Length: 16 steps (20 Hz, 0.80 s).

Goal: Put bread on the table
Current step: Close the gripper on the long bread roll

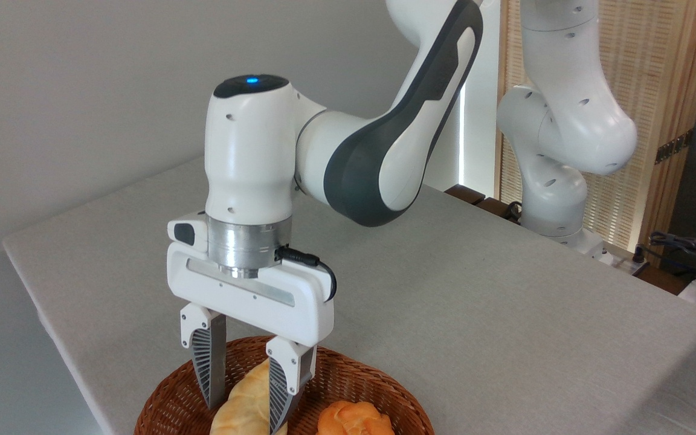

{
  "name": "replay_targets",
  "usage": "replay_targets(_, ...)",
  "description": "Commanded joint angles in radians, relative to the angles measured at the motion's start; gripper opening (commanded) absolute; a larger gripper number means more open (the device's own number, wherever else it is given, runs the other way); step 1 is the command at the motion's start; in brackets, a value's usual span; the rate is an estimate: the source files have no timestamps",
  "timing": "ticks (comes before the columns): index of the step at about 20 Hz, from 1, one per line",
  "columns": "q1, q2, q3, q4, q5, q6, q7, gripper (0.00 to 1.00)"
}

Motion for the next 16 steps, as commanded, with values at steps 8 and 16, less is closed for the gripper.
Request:
replay_targets(8, 0.008, 0.023, 0.01, 0.011, 0.005, 0.024, -0.008, 1.0)
replay_targets(16, 0.008, 0.023, 0.008, 0.011, 0.005, 0.021, -0.017, 1.0)
